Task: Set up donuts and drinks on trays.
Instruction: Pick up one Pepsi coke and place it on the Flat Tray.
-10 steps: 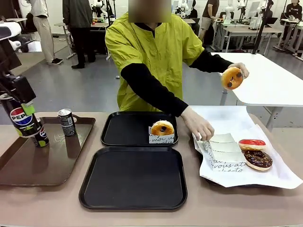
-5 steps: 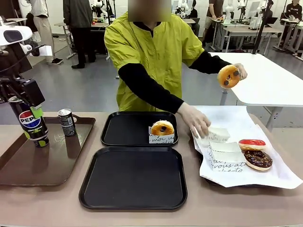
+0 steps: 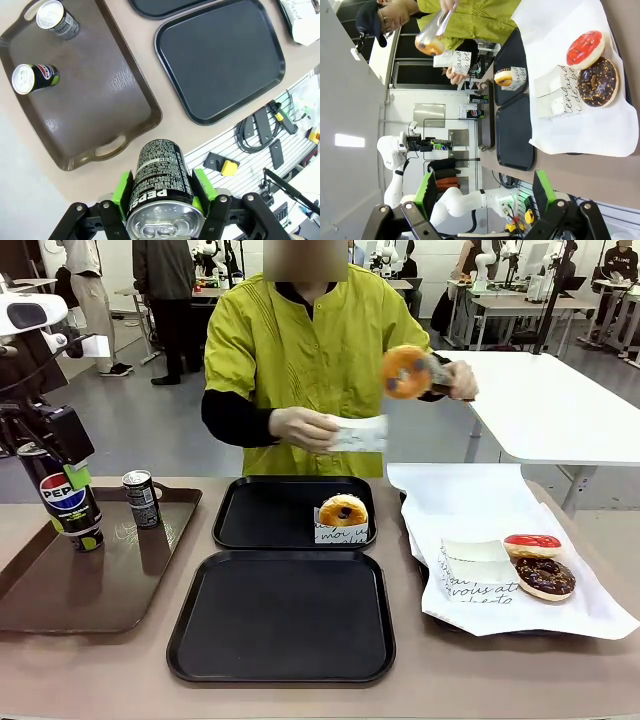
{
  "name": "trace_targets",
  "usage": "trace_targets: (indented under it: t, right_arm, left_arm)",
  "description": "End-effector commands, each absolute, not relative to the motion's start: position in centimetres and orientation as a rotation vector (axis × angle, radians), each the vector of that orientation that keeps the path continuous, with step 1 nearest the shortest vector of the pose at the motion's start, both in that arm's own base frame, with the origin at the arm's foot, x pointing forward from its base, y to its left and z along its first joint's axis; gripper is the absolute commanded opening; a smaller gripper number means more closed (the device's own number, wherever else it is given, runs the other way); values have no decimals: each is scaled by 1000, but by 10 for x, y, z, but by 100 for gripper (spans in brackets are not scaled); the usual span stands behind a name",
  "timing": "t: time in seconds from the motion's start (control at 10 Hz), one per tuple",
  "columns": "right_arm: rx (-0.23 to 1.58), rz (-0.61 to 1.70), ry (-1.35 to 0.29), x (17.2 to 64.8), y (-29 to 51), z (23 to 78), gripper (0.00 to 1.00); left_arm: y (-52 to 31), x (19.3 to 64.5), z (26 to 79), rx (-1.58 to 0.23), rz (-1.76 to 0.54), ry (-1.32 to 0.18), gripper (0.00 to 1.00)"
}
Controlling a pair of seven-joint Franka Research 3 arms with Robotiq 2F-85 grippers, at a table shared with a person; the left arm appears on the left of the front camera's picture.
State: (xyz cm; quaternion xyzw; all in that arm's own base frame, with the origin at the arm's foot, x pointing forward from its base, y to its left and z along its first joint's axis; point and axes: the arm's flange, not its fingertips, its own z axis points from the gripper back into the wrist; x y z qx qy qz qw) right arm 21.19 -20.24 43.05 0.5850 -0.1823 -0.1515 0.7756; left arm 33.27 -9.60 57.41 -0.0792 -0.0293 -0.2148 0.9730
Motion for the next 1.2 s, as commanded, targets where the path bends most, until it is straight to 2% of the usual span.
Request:
trace_targets:
  t: [0.0, 0.3, 0.4, 0.8, 1.1]
  right_arm:
    - [1269, -322, -396, 212, -202, 431, 100]
    - [1269, -322, -396, 212, -202, 431, 100]
    - [1269, -322, -396, 212, -202, 431, 100]
    - [1269, -322, -396, 212, -202, 431, 100]
    - [1269, -322, -396, 212, -202, 431, 100]
  left_arm:
    - [-96, 335, 579, -173, -439, -74, 61]
    - [-96, 333, 574, -160, -434, -59, 61]
    - [-130, 346, 558, -111, -403, -106, 61]
    - [-234, 391, 510, -4, -452, -103, 61]
    - [-265, 414, 481, 19, -458, -95, 61]
